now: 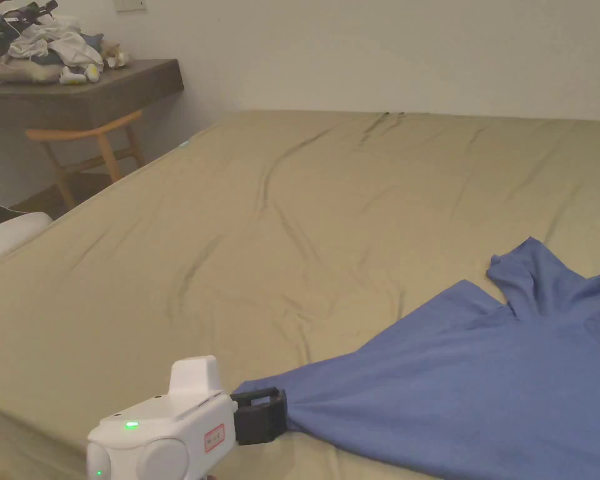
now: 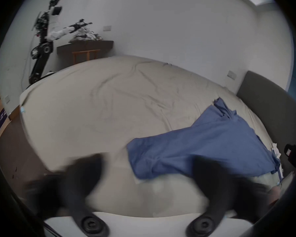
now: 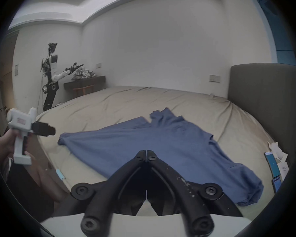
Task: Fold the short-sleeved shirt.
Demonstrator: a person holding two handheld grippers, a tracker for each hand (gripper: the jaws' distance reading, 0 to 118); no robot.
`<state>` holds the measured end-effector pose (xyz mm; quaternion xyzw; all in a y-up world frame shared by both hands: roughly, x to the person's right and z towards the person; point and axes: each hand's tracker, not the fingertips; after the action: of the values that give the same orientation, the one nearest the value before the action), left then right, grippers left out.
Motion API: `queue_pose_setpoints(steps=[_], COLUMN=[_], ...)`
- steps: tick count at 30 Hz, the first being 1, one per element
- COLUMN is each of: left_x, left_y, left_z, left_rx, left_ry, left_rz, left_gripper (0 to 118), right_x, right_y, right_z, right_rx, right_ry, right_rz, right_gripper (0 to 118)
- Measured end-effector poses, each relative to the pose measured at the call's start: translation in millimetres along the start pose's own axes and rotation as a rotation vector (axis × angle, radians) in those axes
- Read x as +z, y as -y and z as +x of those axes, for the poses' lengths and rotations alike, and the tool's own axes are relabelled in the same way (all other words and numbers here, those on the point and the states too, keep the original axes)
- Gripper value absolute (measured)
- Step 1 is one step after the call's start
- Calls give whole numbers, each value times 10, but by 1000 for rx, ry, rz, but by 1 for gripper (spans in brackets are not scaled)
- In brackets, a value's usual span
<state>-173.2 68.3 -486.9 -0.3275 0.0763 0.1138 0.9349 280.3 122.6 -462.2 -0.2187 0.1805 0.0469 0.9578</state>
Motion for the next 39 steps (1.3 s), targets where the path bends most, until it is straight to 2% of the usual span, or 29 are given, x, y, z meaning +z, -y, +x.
queue_pose_setpoints(steps=[1, 5, 8, 9, 10, 11, 12, 13, 15, 16, 18, 23, 25, 26, 27, 29, 30, 31, 33, 37, 39], left_x=[-67, -542, -784, -776, -793, -755, -675, -618, -535, -518, -407, 71, 237, 285, 322, 356, 350, 337, 279, 172, 141], left_y=[-80, -218, -182, -163, -91, -14, 26, 49, 94, 124, 117, 34, -20, -51, -83, -151, -171, -188, -199, -179, -175], left_z=[18, 29, 9, -23, 14, 114, 158, 153, 227, 271, 255, 330, 404, 416, 414, 461, 455, 452, 460, 409, 415], left_rx=[17, 67, 132, 122, 102, 4, -18, 22, 51, -2, -4, -31, -54, -53, -51, -44, -29, -18, -13, 5, -15], left_ry=[15, -49, -47, -40, -40, -188, -112, -56, -68, -57, -37, -36, -11, -8, 2, 10, 21, 27, 28, 39, 30], left_rz=[36, 9, -85, -128, -149, -82, -50, -92, -69, -82, -45, 172, 209, 221, 226, 229, 230, 226, 212, 186, 179], left_gripper=[109, 110, 109, 102, 71, 55, 46, 24, 3, 3, 2, 2, 2, 2, 2, 2, 2, 2, 2, 2, 2], right_x=[-29, -88, -128, -144, -158, -171, -191, -214, -288, -319, -389, -687, -956, -1109, -1319, -1790, -2070, -2359, -2820, -3614, -3876], right_y=[22, 97, 146, 155, 176, 185, 191, 197, 242, 247, 254, 102, -90, -213, -333, -568, -713, -821, -973, -1127, -1064], right_z=[-21, -39, 6, 30, 67, 94, 124, 150, 227, 251, 281, 516, 736, 842, 987, 1237, 1348, 1475, 1682, 1956, 2004], right_rx=[3, 8, 3, 1, -6, -13, -19, -22, -22, -16, -3, 34, 41, 25, 34, 95, 114, 136, 97, -43, -44], right_ry=[-5, -17, -15, -10, -8, -7, -5, -2, 2, 2, 4, 7, 52, 68, 64, 119, 147, 153, 161, 133, 150], right_rz=[-10, -40, -59, -65, -73, -76, -80, -84, -90, -94, -102, -132, -123, -120, -110, -116, -154, -194, -217, -261, -311], right_gripper=[1, 1, 1, 1, 1, 1, 1, 1, 1, 1, 1, 1, 2, 6, 18, 84, 111, 118, 118, 118, 118])
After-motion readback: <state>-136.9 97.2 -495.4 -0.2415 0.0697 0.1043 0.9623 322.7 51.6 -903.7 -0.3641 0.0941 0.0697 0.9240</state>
